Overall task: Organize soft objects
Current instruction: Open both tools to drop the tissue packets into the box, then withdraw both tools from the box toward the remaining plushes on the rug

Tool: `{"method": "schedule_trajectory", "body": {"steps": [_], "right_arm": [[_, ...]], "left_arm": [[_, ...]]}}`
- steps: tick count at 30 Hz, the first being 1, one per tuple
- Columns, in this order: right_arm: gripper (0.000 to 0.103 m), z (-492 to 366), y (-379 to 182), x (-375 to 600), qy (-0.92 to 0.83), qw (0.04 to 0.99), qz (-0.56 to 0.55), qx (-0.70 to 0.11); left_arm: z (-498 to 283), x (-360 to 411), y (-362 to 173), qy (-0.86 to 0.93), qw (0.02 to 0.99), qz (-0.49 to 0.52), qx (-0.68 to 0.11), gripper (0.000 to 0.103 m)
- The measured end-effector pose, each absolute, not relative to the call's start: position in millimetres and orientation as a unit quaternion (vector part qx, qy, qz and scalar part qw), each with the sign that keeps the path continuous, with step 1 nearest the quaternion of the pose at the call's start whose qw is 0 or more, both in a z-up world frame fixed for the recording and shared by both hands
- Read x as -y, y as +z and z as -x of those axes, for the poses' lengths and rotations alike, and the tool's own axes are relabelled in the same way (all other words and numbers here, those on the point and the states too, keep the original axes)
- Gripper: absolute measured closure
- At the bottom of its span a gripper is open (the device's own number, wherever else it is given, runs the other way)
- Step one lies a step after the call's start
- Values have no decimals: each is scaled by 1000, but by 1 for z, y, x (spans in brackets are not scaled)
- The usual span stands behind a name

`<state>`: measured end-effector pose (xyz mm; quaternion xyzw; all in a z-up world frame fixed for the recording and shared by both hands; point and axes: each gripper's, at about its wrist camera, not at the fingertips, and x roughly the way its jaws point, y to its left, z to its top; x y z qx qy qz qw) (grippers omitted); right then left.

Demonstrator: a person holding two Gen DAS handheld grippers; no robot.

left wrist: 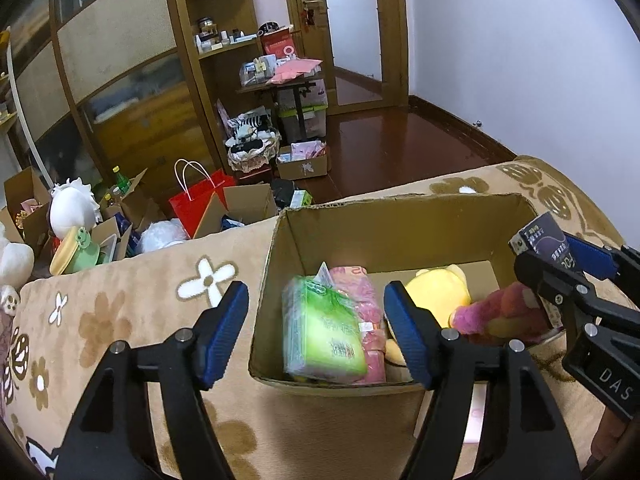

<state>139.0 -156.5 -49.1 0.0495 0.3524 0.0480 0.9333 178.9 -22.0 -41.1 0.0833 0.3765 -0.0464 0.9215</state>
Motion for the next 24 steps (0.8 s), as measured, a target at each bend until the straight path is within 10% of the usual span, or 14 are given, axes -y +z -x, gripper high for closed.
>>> {"method": "schedule_trajectory", "body": {"steps": [24], "right_arm": [[0, -122, -30, 160, 29, 936, -54, -347]], "left_arm": [[-165, 13, -31, -29, 914, -99, -392, 9]]}}
